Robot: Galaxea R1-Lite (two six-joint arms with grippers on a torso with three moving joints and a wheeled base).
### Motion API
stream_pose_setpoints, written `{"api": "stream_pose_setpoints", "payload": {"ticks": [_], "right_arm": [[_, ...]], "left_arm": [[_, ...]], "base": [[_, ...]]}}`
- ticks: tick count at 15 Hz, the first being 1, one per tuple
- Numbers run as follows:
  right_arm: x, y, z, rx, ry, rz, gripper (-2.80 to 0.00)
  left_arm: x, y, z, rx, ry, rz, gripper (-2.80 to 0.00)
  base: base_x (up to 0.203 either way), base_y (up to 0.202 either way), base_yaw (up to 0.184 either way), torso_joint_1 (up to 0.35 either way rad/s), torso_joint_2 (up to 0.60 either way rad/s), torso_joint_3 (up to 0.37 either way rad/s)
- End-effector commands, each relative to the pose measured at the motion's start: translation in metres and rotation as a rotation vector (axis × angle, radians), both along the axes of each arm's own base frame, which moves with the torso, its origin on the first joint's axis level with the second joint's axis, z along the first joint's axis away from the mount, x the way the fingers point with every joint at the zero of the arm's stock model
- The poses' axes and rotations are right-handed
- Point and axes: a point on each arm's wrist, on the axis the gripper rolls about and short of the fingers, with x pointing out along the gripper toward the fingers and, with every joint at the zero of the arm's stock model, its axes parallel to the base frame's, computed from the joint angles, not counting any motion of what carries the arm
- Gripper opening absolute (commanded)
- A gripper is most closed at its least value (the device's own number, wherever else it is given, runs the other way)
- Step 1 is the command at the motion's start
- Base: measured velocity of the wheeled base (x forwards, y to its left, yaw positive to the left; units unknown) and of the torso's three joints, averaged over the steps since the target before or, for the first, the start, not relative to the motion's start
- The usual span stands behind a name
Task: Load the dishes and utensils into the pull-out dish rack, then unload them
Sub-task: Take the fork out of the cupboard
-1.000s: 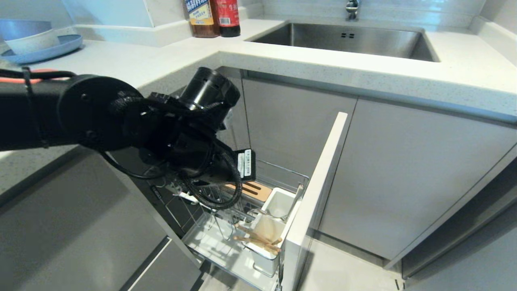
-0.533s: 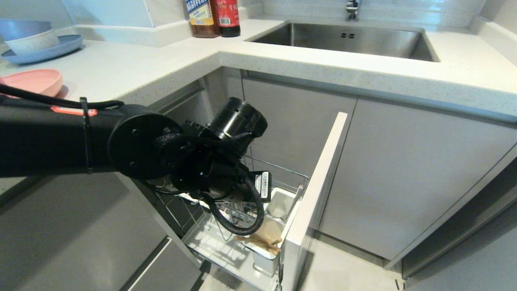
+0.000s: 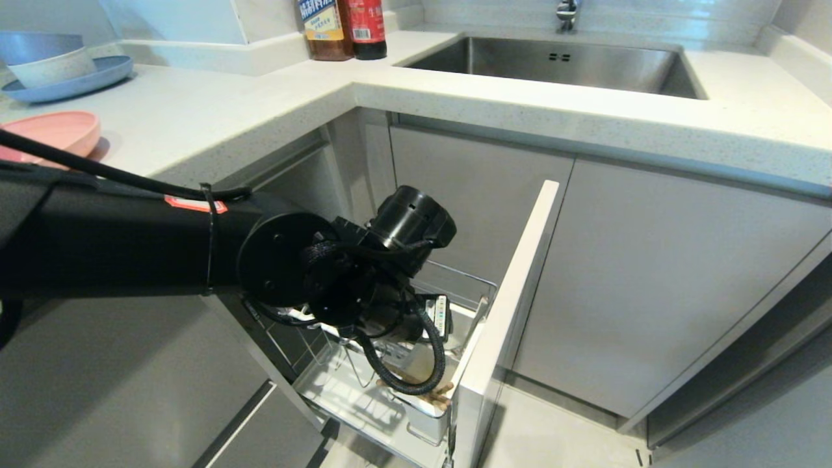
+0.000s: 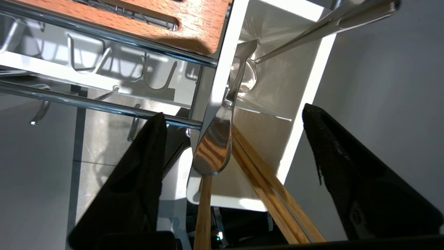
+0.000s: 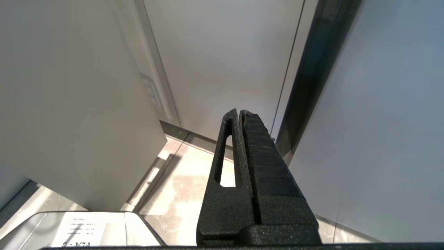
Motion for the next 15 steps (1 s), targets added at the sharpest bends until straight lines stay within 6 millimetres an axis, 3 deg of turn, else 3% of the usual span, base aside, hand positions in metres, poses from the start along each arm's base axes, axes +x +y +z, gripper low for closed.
{"api": "stream_pose_setpoints", "payload": {"ticks": [1,15], "right_arm": [[0.0,0.0,0.0,0.0,0.002,0.0,-2.8],[0.0,0.0,0.0,0.0,0.002,0.001,-2.8]], "left_arm": [[0.001,-0.005,-0.008,0.012,0.016,0.001,0.0],[0.003,-0.02,-0.007,-0.119,-0.009,0.059,0.0]], "base": [[0.0,0.0,0.0,0.0,0.0,0.0],[0.0,0.0,0.0,0.0,0.0,0.0]]}}
